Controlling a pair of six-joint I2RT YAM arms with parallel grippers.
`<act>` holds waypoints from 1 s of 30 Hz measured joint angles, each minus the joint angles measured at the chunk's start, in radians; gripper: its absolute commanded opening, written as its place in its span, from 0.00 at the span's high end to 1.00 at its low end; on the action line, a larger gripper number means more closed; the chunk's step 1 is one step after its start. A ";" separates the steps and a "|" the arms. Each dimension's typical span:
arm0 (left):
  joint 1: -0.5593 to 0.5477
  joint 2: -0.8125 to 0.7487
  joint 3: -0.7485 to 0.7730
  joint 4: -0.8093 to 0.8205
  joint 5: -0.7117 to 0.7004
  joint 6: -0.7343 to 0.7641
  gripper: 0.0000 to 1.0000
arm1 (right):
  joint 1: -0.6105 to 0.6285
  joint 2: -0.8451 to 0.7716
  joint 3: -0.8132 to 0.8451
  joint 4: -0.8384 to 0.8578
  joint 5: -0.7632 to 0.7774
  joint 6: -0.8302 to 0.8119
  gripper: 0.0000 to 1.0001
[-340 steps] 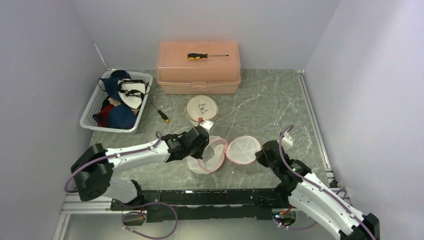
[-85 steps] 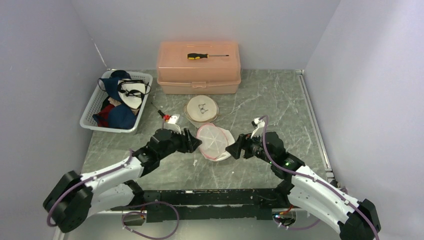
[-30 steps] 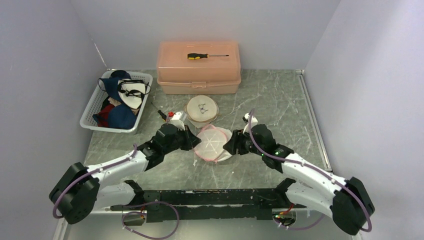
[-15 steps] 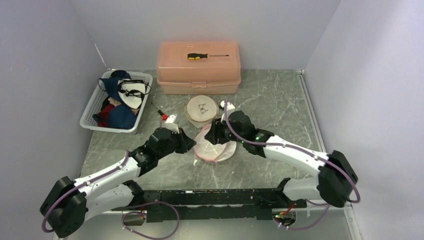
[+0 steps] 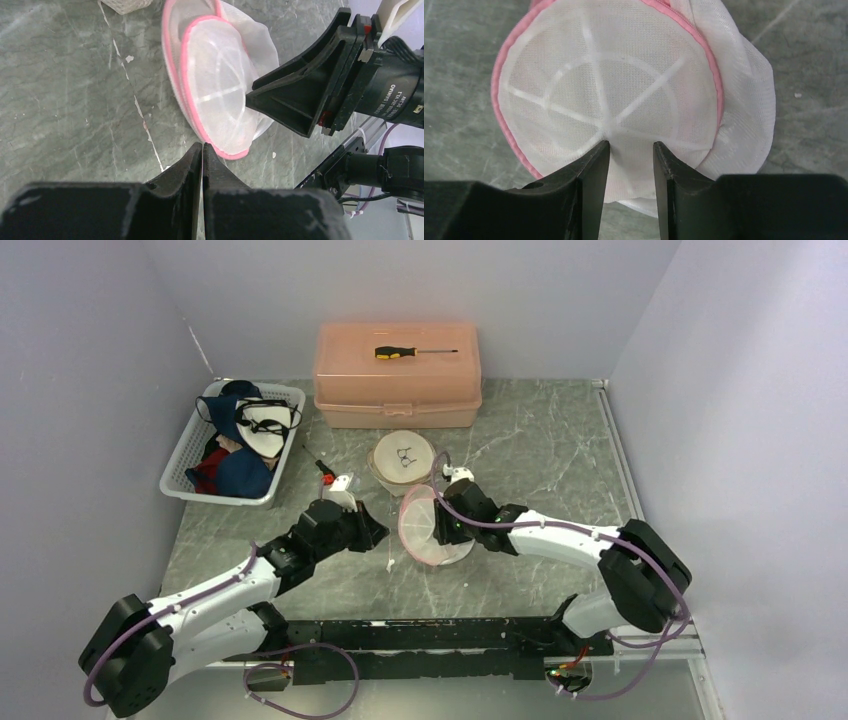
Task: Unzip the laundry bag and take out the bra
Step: Close the laundry bag at the center of the board.
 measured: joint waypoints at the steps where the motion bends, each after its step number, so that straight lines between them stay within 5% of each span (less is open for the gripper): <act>1: 0.000 0.000 0.000 -0.001 0.000 0.000 0.90 | -0.001 -0.006 -0.014 0.005 0.004 0.004 0.59; 11: 0.000 0.064 0.001 0.019 0.001 0.000 0.88 | -0.023 -0.017 -0.080 0.081 0.007 0.026 0.59; 16: 0.000 0.169 0.047 0.051 0.018 0.000 0.85 | -0.024 -0.039 -0.096 0.095 0.008 0.030 0.45; 30: 0.025 0.262 0.098 0.152 0.057 -0.078 0.48 | -0.121 -0.357 -0.142 0.008 -0.029 0.031 0.36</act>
